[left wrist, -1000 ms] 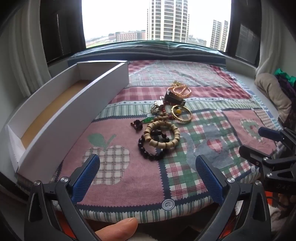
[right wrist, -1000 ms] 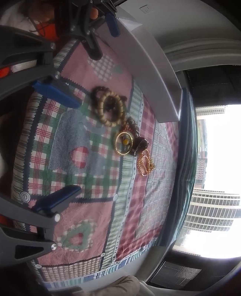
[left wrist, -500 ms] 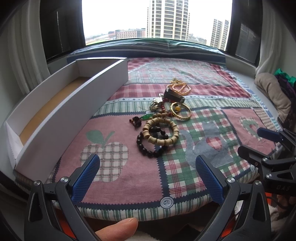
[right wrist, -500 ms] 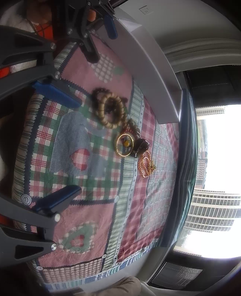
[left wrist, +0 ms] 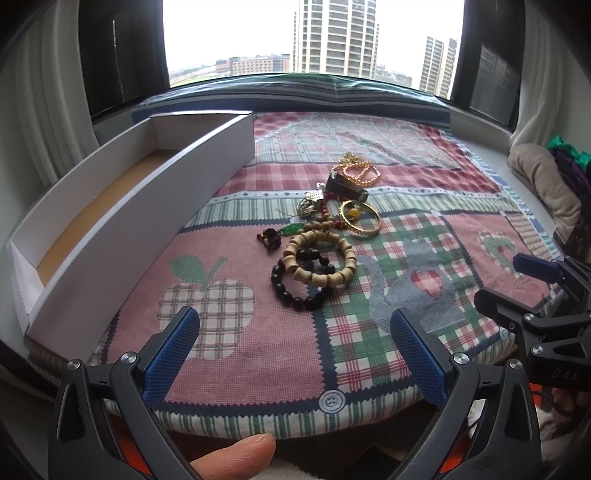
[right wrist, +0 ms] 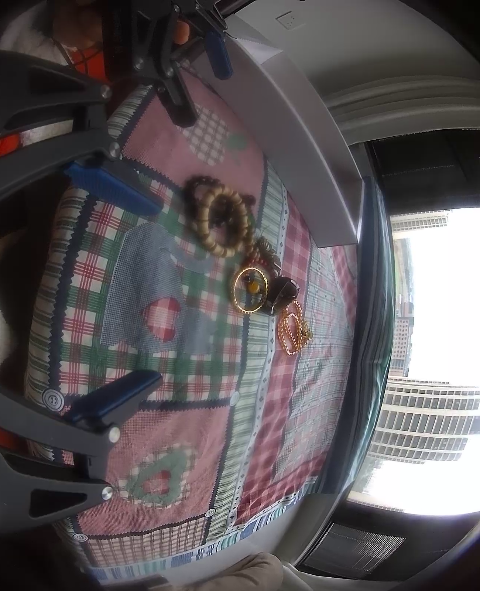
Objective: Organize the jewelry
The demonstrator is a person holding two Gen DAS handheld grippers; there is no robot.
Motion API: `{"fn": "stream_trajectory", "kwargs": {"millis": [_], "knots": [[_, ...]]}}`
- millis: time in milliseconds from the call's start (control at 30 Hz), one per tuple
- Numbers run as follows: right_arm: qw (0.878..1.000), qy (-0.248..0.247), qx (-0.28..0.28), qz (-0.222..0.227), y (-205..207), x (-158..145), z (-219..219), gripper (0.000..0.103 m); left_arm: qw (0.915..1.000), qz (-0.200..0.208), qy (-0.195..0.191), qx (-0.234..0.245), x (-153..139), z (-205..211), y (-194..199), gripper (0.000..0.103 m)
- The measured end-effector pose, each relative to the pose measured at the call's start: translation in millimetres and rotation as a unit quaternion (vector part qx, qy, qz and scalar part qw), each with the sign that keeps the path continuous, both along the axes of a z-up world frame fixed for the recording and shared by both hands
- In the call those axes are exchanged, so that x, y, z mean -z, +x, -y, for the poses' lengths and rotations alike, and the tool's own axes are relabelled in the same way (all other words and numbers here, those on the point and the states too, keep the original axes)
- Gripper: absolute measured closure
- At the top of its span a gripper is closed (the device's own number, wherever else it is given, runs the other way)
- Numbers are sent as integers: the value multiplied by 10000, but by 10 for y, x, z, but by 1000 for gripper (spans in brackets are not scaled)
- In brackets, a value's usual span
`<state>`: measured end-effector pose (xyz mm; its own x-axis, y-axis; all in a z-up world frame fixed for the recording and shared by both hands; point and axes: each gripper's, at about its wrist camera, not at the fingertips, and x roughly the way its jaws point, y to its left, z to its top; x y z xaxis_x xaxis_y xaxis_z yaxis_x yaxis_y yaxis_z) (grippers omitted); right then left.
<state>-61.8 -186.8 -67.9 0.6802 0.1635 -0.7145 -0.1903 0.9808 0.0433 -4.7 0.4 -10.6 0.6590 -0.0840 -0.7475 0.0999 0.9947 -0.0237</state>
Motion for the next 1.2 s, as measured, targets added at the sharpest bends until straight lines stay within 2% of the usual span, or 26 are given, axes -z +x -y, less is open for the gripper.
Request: {"fn": "stream_trajectory", "kwargs": {"millis": [933,1100,1200], "knots": [[10000,51,24,38,-9,-21,-22,16,10000,-75,26,-54,6,1,1,0],[9998,71,36,184,-57,-94,3,16,9995,-282,60,-101,67,-16,30,0],[9999,94,51,124,-39,-67,30,16,9993,-339,56,-128,79,-28,63,1]]}}
